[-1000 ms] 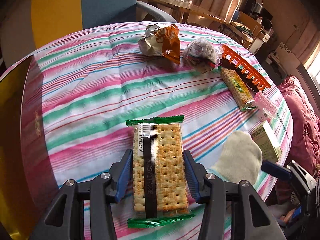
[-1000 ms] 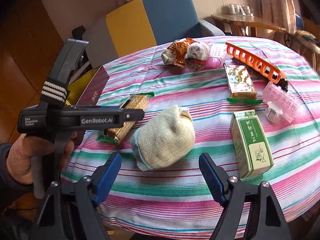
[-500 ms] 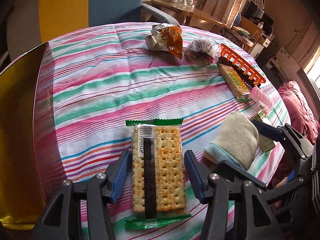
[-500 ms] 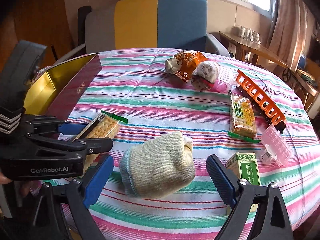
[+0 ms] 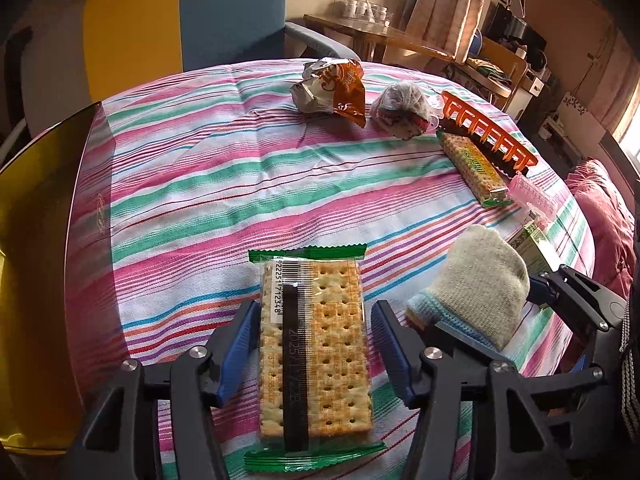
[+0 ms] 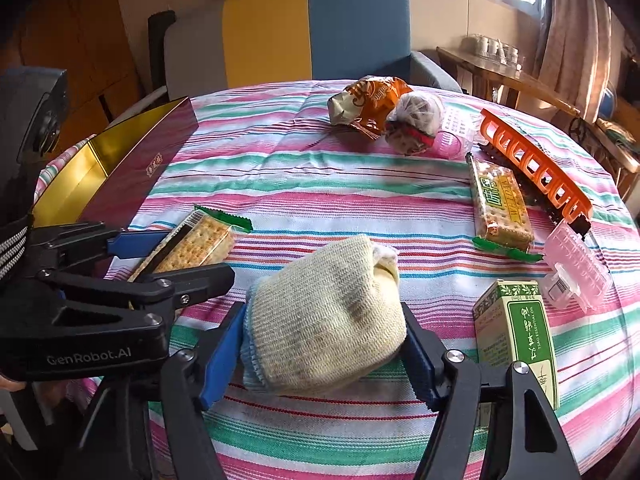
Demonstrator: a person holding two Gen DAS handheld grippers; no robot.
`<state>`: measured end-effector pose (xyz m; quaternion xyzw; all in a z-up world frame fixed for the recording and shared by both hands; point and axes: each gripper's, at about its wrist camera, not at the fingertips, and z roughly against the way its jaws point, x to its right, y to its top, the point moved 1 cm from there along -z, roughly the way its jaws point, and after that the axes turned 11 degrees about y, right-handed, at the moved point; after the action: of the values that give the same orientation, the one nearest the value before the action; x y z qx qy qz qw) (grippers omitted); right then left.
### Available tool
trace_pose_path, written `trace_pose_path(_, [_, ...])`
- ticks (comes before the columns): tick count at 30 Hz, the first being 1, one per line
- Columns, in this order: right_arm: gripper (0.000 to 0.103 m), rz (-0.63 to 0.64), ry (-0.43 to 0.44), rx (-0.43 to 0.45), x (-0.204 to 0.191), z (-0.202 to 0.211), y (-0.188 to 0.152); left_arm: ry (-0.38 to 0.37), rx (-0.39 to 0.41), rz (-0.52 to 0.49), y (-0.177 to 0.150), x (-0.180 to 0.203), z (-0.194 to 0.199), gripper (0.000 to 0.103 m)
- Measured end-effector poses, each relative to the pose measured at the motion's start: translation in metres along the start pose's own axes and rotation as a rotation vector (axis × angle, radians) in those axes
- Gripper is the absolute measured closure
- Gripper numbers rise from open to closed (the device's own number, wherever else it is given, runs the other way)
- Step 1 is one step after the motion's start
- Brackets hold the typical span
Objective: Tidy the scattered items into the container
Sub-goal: 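Grasp the cracker pack with the left tool while the right tool grasps the beige sock, then carry the cracker pack and sock over the gold tray and release both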
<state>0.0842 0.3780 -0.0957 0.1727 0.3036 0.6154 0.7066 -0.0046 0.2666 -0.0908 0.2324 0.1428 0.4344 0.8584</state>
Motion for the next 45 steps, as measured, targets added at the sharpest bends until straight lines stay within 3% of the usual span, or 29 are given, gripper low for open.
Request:
trace_pose_path(14, [0.036,-0.059,-0.019,0.03,0.002,0.013,-0.007,-0.033,0.015,0.008,-0.007,-0.001,0.015,0.054])
trace_pose_path(18, [0.036,-0.115,0.009,0.033,0.006,0.019,-0.008,-0.028,0.059,0.009,-0.007,-0.004,0.03,0.054])
trace_pose_path(25, [0.036,-0.061,0.015,0.093,-0.019,0.037,0.013,-0.016,0.155,0.059,-0.005,-0.031,0.072,0.054])
trace_pose_path(33, [0.036,0.055,0.104,0.157,-0.08,0.039,0.062,0.12,0.204,0.204,-0.01,-0.106,0.1,0.054])
trace_pose_path(45, [0.036,0.205,0.268,0.107,-0.183,-0.016,0.103,0.312,0.135,0.35,-0.035,-0.211,0.084,0.054])
